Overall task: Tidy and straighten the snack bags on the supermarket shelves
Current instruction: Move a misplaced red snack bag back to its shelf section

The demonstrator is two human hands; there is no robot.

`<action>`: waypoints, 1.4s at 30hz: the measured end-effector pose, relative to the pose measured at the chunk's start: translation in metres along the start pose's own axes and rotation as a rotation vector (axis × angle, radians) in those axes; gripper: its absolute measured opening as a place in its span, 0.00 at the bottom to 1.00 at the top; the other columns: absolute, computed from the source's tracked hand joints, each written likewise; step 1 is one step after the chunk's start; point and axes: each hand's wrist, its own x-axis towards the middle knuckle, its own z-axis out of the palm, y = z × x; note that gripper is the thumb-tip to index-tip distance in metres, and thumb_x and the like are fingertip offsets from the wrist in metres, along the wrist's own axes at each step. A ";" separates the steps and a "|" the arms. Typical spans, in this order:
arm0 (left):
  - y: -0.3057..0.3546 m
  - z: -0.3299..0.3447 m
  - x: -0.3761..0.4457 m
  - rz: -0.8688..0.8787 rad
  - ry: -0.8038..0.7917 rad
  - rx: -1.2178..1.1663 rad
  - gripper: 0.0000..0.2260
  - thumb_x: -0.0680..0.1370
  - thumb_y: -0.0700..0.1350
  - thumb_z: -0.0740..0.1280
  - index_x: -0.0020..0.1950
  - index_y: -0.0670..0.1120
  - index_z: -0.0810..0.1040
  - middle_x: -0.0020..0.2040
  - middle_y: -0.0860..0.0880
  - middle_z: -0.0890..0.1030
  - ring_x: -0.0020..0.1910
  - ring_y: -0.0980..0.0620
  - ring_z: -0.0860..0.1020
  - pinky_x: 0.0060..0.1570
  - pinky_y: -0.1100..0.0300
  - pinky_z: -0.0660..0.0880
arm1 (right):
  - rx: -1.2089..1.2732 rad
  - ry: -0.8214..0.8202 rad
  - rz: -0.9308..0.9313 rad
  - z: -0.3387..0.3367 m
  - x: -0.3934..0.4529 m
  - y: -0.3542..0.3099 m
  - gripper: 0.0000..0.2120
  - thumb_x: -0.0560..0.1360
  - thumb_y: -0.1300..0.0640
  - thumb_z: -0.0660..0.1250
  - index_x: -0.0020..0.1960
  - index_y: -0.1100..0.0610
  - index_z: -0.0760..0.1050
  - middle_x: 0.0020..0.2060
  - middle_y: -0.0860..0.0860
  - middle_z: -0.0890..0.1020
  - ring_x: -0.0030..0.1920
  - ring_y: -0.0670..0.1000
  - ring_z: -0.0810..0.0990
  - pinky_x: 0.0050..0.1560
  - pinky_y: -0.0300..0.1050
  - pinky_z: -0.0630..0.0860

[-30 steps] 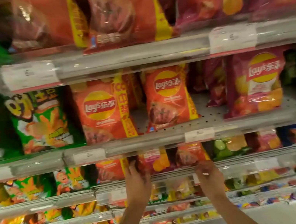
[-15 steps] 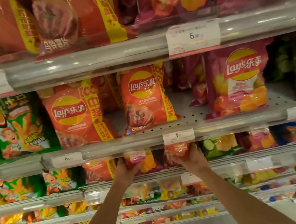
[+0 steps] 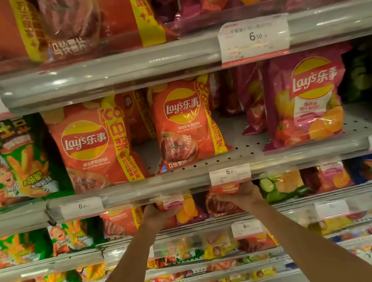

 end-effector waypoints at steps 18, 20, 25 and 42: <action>-0.004 0.013 0.002 0.061 0.128 -0.159 0.20 0.68 0.32 0.78 0.57 0.40 0.79 0.57 0.41 0.83 0.54 0.46 0.81 0.57 0.51 0.76 | 0.154 0.289 -0.065 -0.011 -0.054 0.012 0.36 0.60 0.36 0.82 0.61 0.49 0.74 0.53 0.48 0.85 0.52 0.50 0.84 0.50 0.43 0.81; 0.001 0.023 -0.002 0.016 0.083 -0.176 0.20 0.70 0.33 0.77 0.60 0.35 0.77 0.58 0.37 0.82 0.59 0.40 0.80 0.61 0.45 0.76 | 0.169 0.275 -0.051 -0.019 -0.059 0.024 0.35 0.60 0.37 0.82 0.60 0.48 0.73 0.52 0.47 0.85 0.51 0.49 0.84 0.48 0.41 0.81; 0.008 0.059 -0.015 -0.007 0.087 -0.068 0.13 0.69 0.40 0.80 0.46 0.40 0.78 0.45 0.39 0.83 0.46 0.37 0.81 0.51 0.36 0.77 | 0.256 0.307 -0.008 -0.049 -0.078 0.048 0.34 0.61 0.38 0.82 0.61 0.47 0.73 0.45 0.40 0.81 0.41 0.38 0.78 0.35 0.25 0.71; 0.021 0.160 -0.030 0.145 -0.115 0.159 0.21 0.71 0.43 0.78 0.60 0.43 0.73 0.59 0.46 0.79 0.62 0.46 0.77 0.57 0.59 0.72 | 0.469 0.364 0.017 -0.083 -0.117 0.103 0.32 0.59 0.43 0.84 0.58 0.42 0.74 0.48 0.40 0.84 0.48 0.42 0.84 0.42 0.33 0.78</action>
